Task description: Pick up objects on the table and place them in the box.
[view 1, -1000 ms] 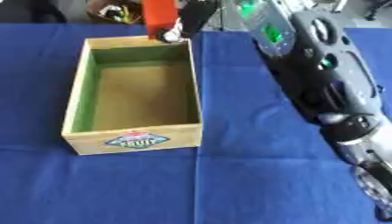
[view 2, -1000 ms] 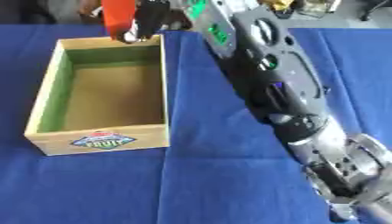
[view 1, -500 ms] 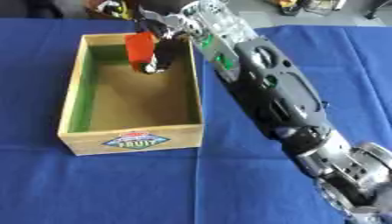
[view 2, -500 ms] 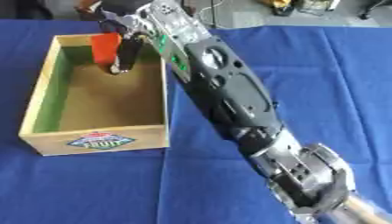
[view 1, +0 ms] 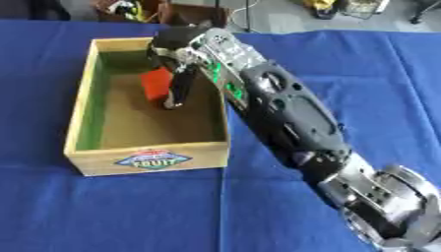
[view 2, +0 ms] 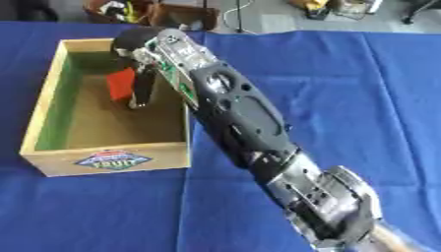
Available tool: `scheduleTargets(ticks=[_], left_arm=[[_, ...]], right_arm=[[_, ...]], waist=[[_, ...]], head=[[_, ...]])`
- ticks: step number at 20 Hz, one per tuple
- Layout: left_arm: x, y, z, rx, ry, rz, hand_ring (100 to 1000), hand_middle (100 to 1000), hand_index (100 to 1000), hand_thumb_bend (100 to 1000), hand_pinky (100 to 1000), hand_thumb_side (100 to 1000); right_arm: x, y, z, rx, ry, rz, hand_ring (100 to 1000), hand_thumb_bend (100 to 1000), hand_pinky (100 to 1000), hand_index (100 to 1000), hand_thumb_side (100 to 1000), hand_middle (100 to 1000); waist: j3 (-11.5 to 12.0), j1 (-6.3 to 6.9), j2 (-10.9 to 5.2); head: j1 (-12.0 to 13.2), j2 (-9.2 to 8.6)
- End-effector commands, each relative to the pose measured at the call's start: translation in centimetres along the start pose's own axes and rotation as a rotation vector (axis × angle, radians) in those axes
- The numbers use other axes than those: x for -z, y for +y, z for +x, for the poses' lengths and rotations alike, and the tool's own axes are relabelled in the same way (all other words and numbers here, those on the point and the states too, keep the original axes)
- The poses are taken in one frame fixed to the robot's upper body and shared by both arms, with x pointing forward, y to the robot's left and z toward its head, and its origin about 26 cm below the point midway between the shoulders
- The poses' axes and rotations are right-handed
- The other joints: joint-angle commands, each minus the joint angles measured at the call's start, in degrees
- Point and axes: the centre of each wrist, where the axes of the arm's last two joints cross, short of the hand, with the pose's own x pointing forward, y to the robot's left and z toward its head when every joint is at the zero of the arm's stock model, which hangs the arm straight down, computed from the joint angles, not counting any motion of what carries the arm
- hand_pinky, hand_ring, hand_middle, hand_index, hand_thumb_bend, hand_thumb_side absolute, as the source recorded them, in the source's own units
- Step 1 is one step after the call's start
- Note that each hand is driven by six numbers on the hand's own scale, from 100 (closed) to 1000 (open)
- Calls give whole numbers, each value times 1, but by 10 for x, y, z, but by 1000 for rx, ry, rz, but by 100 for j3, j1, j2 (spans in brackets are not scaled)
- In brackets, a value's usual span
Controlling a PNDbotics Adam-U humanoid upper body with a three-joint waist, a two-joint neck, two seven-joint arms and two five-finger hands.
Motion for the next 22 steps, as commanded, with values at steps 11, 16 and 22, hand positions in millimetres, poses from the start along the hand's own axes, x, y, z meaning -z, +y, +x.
scheduleTargets(ticks=[11, 16, 22], left_arm=[[3, 0, 7, -5, -26, -11, 699, 722, 804, 100, 670, 1000], [1, 1, 5, -3, -16, -12, 700, 723, 804, 100, 670, 1000], [-2, 2, 4, 2, -3, -5, 701, 723, 804, 100, 670, 1000]], right_arm=[[-14, -32, 4, -102, -39, -29, 775, 504, 651, 890, 748, 832], [-27, -47, 3, -105, -27, -117, 766, 505, 646, 890, 755, 824], [-70, -74, -8, -36, -28, -334, 726, 340, 619, 888, 814, 795]], waist=[[-47, 47, -154], [-89, 100, -205], [-178, 182, -286]], head=[[-119, 133], [-123, 163], [-65, 241]])
